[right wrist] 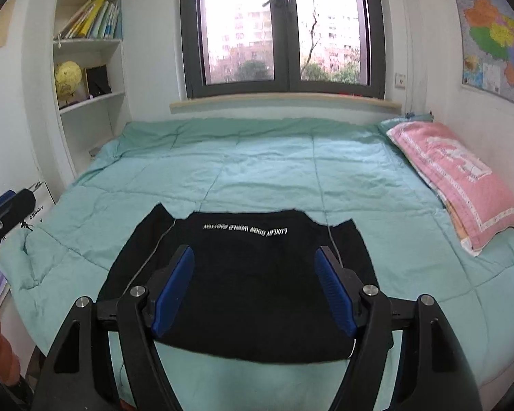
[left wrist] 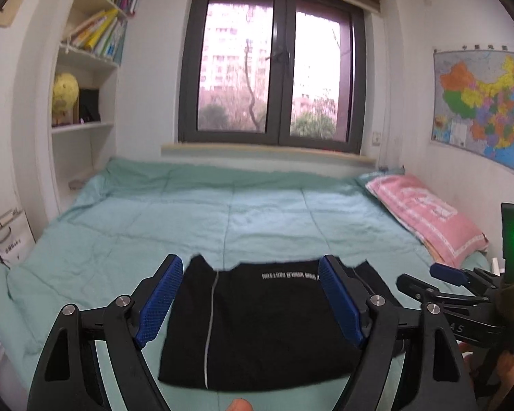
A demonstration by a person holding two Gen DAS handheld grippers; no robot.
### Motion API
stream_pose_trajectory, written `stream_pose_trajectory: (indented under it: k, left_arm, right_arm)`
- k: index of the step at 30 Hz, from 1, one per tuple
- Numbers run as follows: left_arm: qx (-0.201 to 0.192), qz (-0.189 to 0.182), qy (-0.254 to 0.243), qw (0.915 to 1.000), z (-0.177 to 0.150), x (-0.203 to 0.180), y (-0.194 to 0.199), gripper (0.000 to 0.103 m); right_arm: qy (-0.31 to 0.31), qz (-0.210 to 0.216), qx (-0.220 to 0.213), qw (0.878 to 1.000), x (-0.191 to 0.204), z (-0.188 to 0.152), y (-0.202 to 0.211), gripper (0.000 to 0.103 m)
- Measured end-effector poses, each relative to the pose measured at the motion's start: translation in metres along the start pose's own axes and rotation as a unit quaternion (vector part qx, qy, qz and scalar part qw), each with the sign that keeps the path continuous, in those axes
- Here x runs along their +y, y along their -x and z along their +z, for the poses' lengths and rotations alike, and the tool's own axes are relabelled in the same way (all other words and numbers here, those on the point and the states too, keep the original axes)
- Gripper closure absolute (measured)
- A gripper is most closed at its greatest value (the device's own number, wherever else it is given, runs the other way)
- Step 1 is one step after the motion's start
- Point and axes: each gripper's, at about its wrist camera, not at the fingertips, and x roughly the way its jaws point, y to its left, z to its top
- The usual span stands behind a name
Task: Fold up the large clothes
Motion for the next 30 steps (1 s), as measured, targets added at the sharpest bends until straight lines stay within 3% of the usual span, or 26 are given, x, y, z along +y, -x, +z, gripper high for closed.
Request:
stream_pose_trajectory:
  k: [14, 20, 30]
  left_arm:
    - [0.065, 0.042, -0.008, 0.9970, -0.026, -0.007, -0.045, 0.021]
    - [0.097, 0.040, 0.005, 0.9944, -0.039, -0.003, -0.065, 0.021]
    - [0.118, 0.027, 0.007, 0.9926, -0.047, -0.003, -0.075, 0.021]
  right_arm:
    - [-0.026, -0.002, 0.052, 0.998, -0.015, -0.021, -0.041, 0.027]
    - [-0.031, -0.002, 0.071, 0.997, -0.017, -0.031, -0.053, 0.027]
    - [-0.034, -0.002, 0.084, 0.996, -0.019, -0.036, -0.063, 0.027]
